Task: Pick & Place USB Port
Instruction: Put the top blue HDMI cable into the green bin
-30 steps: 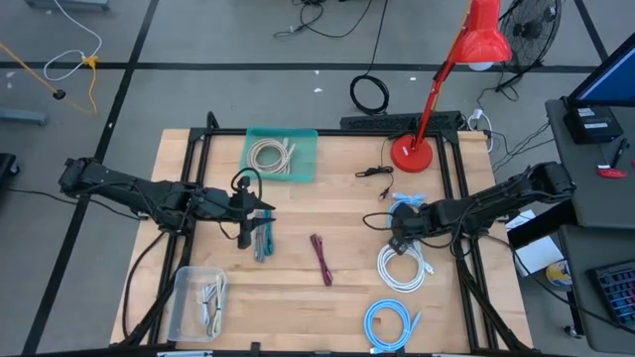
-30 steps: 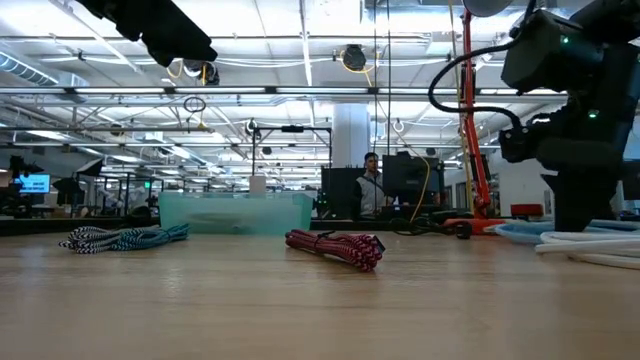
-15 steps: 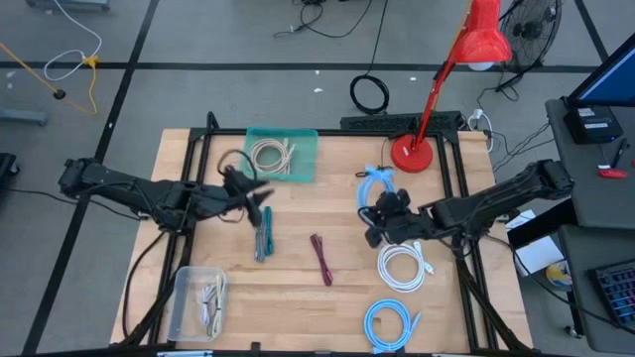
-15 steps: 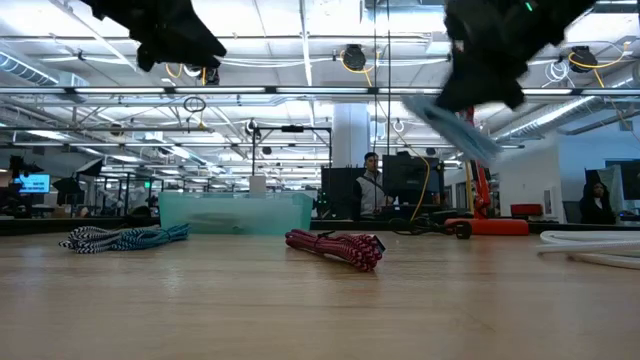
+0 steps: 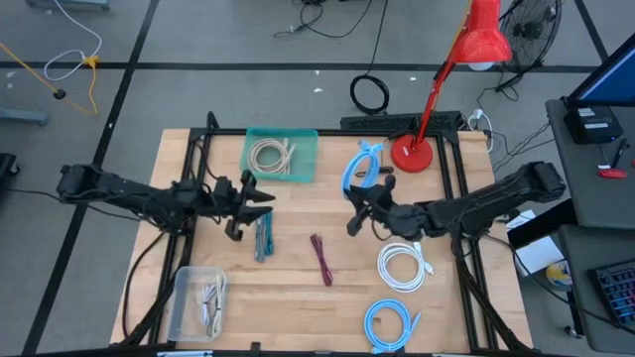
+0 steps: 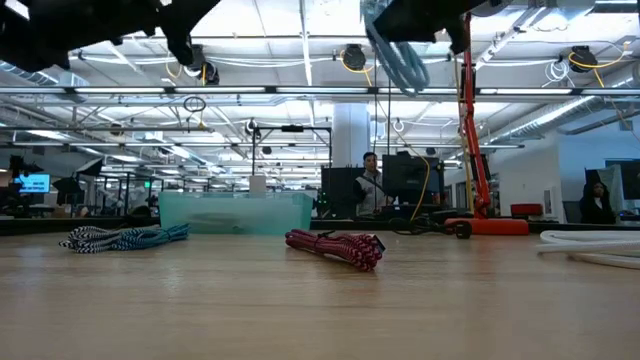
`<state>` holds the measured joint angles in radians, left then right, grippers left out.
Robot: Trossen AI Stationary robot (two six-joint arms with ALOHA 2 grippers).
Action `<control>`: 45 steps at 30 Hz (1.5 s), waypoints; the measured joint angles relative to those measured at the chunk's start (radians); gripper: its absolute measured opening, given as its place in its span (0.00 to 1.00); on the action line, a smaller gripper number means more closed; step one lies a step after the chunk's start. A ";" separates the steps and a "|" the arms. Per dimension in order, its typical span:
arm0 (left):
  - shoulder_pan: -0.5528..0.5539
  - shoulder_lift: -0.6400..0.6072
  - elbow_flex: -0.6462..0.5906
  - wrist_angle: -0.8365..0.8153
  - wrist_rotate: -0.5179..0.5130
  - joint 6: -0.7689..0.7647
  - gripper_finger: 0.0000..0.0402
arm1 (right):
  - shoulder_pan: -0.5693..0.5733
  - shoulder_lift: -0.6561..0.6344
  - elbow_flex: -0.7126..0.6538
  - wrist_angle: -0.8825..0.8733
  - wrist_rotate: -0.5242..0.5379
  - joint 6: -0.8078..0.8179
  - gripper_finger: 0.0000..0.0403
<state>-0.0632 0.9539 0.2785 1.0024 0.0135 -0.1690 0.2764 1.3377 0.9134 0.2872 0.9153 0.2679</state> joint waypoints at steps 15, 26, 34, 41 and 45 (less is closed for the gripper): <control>-0.010 0.162 0.189 -0.340 -0.328 0.075 0.36 | -0.101 0.340 0.202 0.183 -0.236 -0.121 0.07; -0.030 0.264 0.267 -0.361 -0.341 0.040 0.38 | -0.098 0.423 0.325 0.065 -0.229 -0.157 0.07; -0.029 0.160 0.268 -0.496 -0.378 -0.002 0.58 | -0.078 0.416 0.325 -0.001 -0.104 -0.176 0.07; -0.052 0.133 0.268 -0.485 -0.286 0.017 0.71 | -0.078 0.416 0.325 0.039 -0.115 -0.176 0.07; -0.047 0.150 0.268 -0.473 -0.309 0.013 0.72 | -0.079 0.416 0.325 0.066 -0.134 -0.179 0.07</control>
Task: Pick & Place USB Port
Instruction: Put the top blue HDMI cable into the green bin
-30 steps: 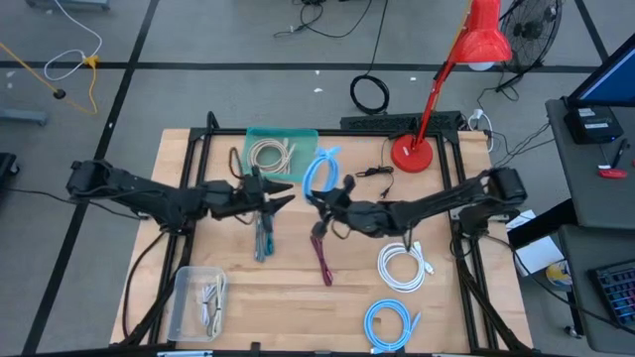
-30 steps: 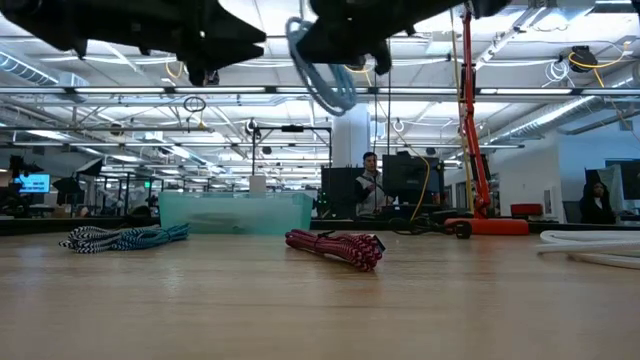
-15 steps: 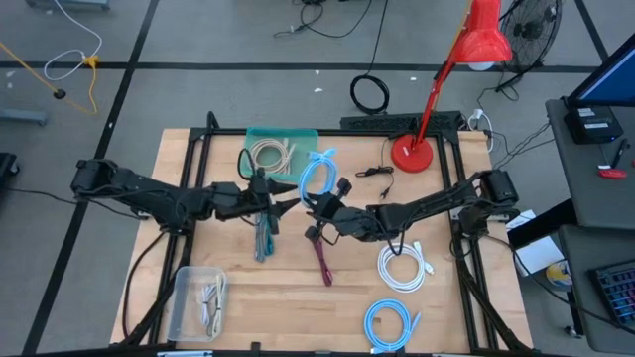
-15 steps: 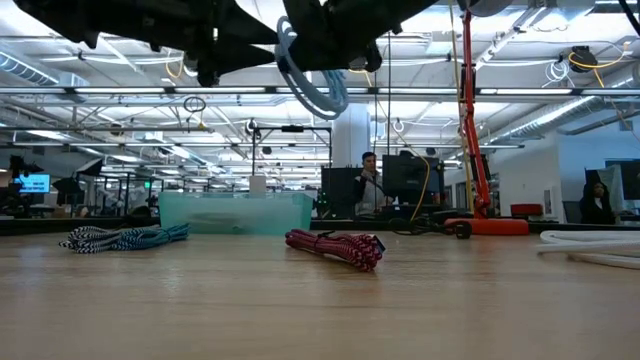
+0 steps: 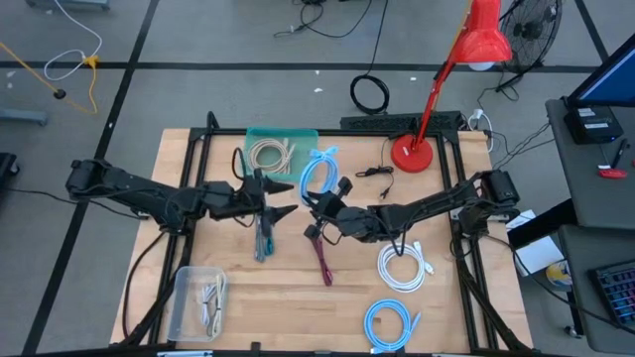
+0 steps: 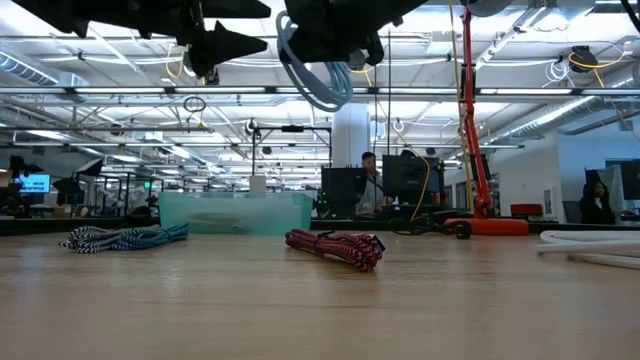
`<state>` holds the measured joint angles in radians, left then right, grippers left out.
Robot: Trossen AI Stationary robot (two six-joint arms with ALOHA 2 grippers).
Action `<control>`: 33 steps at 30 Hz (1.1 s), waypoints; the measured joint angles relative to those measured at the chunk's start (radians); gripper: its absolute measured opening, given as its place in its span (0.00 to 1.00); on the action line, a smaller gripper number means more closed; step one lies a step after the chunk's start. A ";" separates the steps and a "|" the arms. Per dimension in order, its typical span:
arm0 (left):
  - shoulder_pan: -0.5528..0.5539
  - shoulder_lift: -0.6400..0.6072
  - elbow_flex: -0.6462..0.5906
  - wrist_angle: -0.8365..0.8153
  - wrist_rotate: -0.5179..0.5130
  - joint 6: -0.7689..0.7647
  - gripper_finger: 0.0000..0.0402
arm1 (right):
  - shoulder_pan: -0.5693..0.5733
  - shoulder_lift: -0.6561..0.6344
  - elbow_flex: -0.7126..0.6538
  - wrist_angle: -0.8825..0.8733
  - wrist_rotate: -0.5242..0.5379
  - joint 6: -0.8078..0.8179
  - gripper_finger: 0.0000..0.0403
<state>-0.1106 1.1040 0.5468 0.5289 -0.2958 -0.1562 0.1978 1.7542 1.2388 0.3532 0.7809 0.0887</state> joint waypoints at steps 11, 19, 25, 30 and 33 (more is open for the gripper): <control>0.005 0.003 0.000 0.100 -0.045 -0.003 0.73 | -0.004 0.000 0.000 0.027 0.000 -0.004 0.07; 0.028 0.035 -0.001 0.117 -0.088 -0.062 0.73 | -0.004 0.000 0.000 0.046 -0.006 -0.004 0.07; 0.047 0.126 0.039 0.145 -0.021 -0.085 0.73 | -0.008 0.012 -0.002 0.072 -0.026 -0.014 0.07; 0.046 0.195 0.105 0.114 -0.019 -0.074 0.73 | -0.008 0.011 -0.002 0.075 -0.025 -0.025 0.07; 0.045 0.206 0.111 0.122 -0.032 -0.069 0.73 | -0.006 0.011 -0.002 0.062 -0.022 -0.027 0.07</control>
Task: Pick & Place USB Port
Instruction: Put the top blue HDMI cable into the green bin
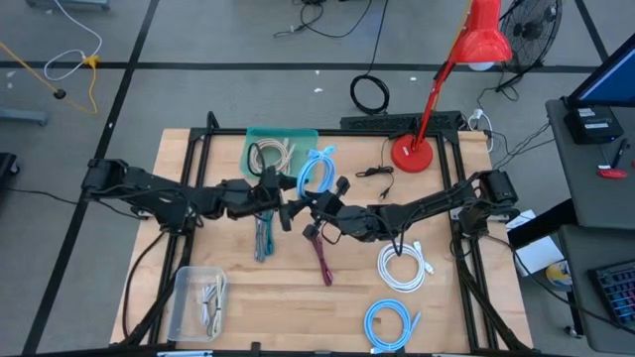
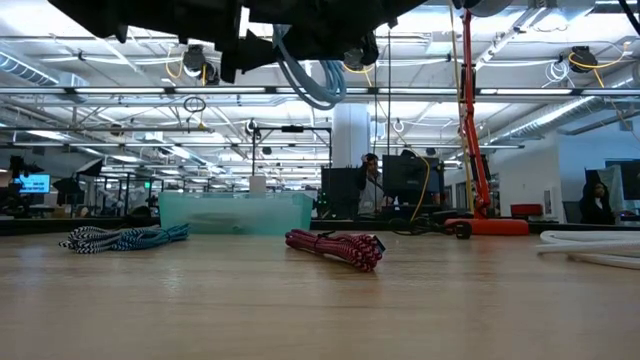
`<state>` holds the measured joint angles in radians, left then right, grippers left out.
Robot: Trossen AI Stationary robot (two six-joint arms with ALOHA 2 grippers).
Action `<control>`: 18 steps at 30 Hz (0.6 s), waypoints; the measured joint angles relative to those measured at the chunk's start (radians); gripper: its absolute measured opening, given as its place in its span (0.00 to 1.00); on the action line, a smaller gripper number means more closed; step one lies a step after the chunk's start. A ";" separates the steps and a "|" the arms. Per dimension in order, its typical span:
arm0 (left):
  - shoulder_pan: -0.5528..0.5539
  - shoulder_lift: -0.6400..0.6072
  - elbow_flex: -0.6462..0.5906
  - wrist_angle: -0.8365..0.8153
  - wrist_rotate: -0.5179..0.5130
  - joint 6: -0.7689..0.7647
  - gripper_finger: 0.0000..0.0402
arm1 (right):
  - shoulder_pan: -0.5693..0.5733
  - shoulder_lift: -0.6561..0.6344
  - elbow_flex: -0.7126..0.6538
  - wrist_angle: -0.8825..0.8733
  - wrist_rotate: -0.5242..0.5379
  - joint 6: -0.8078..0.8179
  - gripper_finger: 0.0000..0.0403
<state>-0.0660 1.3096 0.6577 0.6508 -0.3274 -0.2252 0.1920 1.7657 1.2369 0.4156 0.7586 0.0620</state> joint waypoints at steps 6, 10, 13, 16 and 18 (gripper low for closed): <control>-0.008 -0.017 0.000 -0.060 -0.098 0.001 0.60 | 0.007 0.000 0.000 -0.016 -0.008 -0.003 0.15; -0.010 -0.052 0.000 -0.137 -0.109 -0.022 0.31 | 0.005 0.000 0.000 -0.040 -0.097 -0.044 0.22; -0.022 -0.107 0.000 -0.232 -0.135 0.017 0.08 | 0.016 -0.007 0.000 -0.052 -0.194 -0.075 0.26; -0.050 -0.180 0.001 -0.330 -0.193 0.024 0.08 | 0.034 -0.010 0.000 -0.050 -0.271 -0.086 0.28; -0.075 -0.240 0.000 -0.425 -0.227 0.035 0.08 | 0.046 -0.022 -0.001 -0.063 -0.295 -0.089 0.30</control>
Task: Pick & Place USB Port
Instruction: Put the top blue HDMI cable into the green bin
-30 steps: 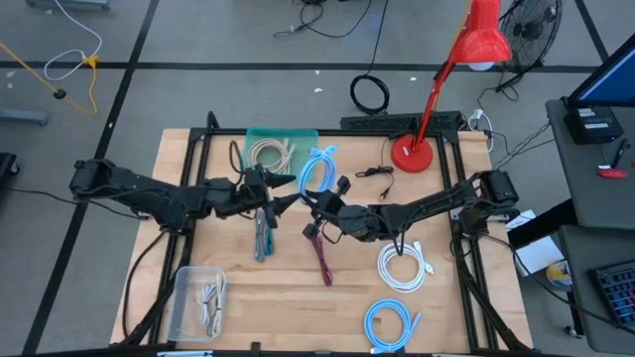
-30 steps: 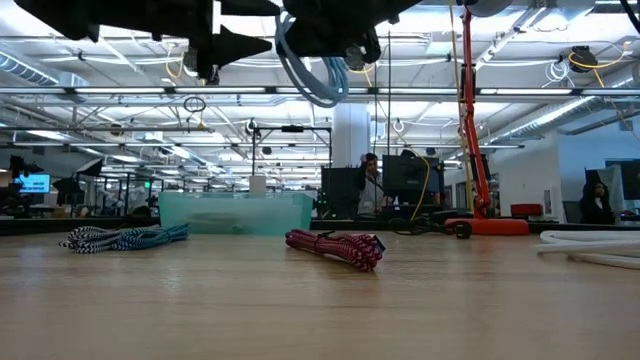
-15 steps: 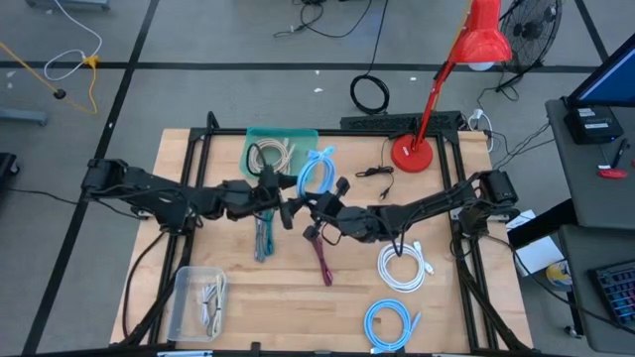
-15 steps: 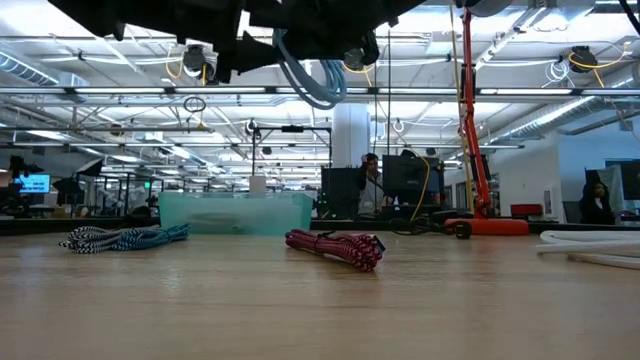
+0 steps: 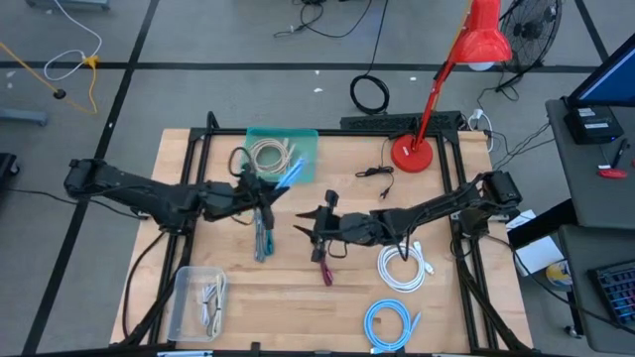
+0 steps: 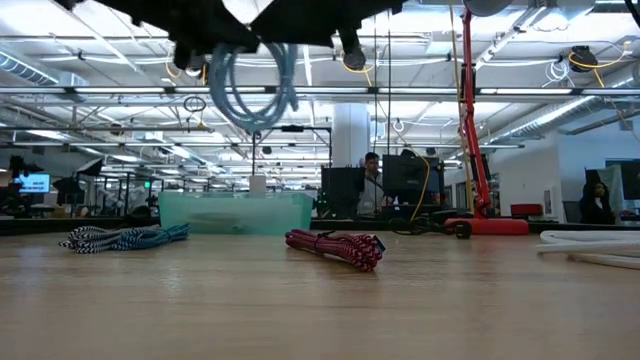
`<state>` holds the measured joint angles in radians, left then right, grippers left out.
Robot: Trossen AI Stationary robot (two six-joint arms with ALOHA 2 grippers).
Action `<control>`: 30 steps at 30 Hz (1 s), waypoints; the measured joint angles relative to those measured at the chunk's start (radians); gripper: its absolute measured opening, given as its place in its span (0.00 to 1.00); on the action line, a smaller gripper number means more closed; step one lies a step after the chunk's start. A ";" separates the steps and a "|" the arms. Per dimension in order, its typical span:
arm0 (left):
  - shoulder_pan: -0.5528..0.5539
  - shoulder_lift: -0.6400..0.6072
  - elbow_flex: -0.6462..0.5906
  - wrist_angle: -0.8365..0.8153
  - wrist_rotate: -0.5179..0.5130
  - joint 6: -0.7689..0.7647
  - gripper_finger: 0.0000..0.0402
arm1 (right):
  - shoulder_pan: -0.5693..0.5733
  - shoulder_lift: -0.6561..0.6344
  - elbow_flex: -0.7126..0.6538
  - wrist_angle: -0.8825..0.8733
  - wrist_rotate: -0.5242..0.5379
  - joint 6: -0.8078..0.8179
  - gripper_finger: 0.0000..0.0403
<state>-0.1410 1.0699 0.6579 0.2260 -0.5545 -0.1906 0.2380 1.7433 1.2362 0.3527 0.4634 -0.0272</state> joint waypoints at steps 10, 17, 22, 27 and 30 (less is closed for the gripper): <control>-0.170 -0.236 -0.011 -0.086 0.250 0.038 0.08 | 0.037 -0.074 0.001 -0.074 -0.077 0.022 0.31; -0.321 -0.329 -0.013 -0.095 0.236 0.046 0.08 | 0.062 -0.103 0.001 -0.126 -0.177 -0.091 0.31; -0.398 -0.352 -0.013 -0.092 0.220 0.086 0.08 | 0.071 -0.120 -0.024 -0.098 -0.178 -0.160 0.31; -0.438 -0.349 -0.013 -0.085 0.216 0.072 0.08 | 0.068 -0.178 -0.128 0.014 -0.181 -0.225 0.30; -0.455 -0.348 -0.013 -0.116 0.231 0.024 0.08 | 0.036 -0.273 -0.199 0.041 -0.198 -0.203 0.30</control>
<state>-0.5957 0.7217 0.6453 0.1099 -0.3230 -0.1667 0.2742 1.4701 1.0368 0.3939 0.2651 -0.2303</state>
